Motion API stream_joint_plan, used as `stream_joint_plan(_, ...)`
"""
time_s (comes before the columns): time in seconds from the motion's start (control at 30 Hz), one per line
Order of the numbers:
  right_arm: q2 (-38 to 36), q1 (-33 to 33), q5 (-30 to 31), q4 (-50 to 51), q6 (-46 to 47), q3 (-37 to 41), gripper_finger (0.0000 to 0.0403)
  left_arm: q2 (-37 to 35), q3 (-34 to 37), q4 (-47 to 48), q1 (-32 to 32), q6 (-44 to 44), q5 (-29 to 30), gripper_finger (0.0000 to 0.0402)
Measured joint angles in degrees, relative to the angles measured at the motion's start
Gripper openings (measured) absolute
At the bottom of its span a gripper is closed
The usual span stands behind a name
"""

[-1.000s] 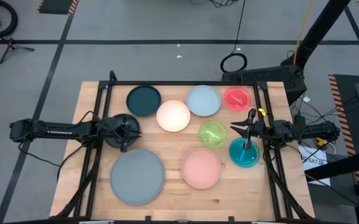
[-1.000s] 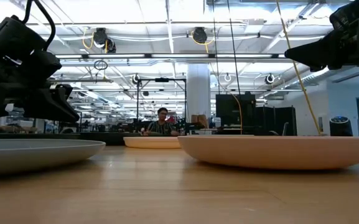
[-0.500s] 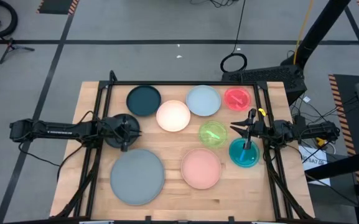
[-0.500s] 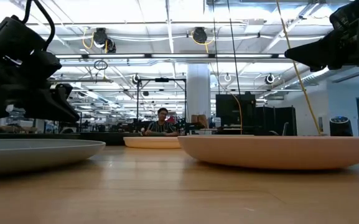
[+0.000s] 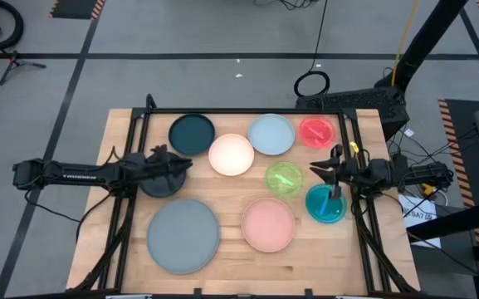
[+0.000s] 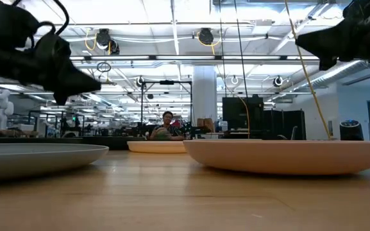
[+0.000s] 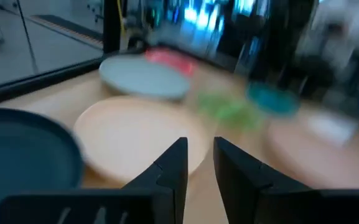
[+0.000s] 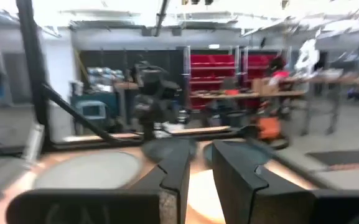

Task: Stack plastic plates
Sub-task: Stack the light orange plate on top of the gray plate

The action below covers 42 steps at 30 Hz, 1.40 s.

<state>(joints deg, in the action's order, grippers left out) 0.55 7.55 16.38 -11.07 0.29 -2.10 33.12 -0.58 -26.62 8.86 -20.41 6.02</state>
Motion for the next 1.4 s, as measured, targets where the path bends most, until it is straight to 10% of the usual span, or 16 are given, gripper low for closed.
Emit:
stream_joint_plan(0.4, 4.56, -0.04, 0.96, -7.75, 1.75, -0.97, 0.0061, 0.0, -0.06, -18.72, 0.0, -3.51, 0.04, 0.0083)
stream_joint_plan(0.87, 15.78, -0.07, 6.3, -19.19, -1.11, -1.24, 0.0061, 4.39, -9.86, -16.06, 0.0, 5.98, 6.69, 0.0083)
stream_joint_plan(1.4, 29.53, -0.07, 10.77, 1.07, 6.85, -20.31, 0.0061, 23.57, -33.73, 35.89, 0.0, 5.58, 6.34, 0.0083)
